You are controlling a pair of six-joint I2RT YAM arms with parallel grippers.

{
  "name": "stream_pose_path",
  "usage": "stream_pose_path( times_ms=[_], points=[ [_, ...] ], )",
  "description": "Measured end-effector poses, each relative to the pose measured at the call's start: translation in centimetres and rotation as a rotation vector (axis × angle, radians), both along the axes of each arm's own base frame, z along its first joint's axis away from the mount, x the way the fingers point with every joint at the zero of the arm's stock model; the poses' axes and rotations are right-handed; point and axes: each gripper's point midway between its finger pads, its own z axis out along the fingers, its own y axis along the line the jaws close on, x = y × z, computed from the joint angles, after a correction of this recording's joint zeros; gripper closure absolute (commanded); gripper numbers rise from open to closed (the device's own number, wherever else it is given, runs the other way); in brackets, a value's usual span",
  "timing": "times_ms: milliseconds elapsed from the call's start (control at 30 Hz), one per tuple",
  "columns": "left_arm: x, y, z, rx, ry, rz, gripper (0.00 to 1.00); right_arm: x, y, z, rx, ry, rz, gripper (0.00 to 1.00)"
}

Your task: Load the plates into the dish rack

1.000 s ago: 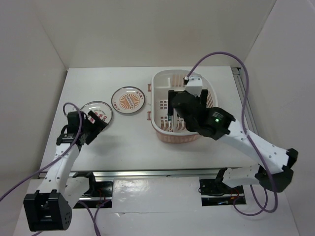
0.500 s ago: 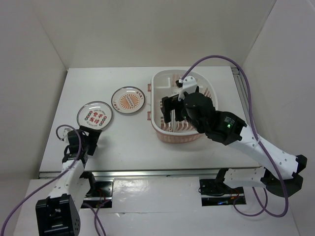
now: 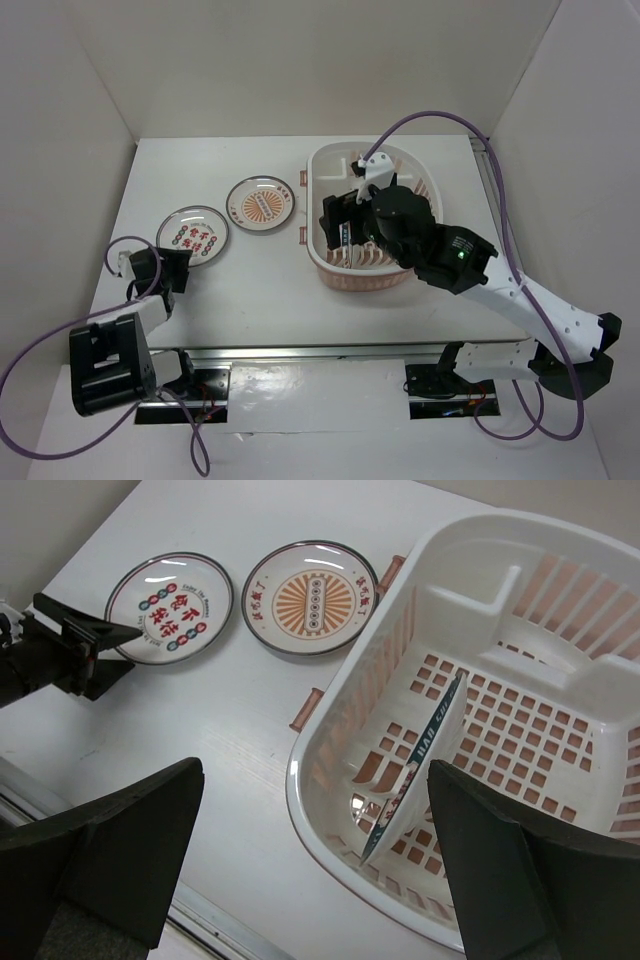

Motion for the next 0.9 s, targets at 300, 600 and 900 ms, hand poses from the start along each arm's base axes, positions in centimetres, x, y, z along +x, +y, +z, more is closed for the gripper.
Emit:
stream_pose_path(
  times_ms=[300, 600, 900],
  points=[
    [0.2, 0.5, -1.6, -0.041, 0.066, 0.013, 0.83, 0.0, 0.4, -0.5, 0.004, 0.003, 0.011, 0.0],
    [2.0, 1.3, -0.8, -0.08, 0.09, 0.032, 1.0, -0.3, 0.1, -0.2, 0.017, -0.003, 0.017, 0.0],
    [0.5, 2.9, 3.3, -0.021, 0.135, 0.102, 1.0, -0.3, 0.2, -0.2, 0.019, -0.004, 0.021, 0.0]
  ],
)
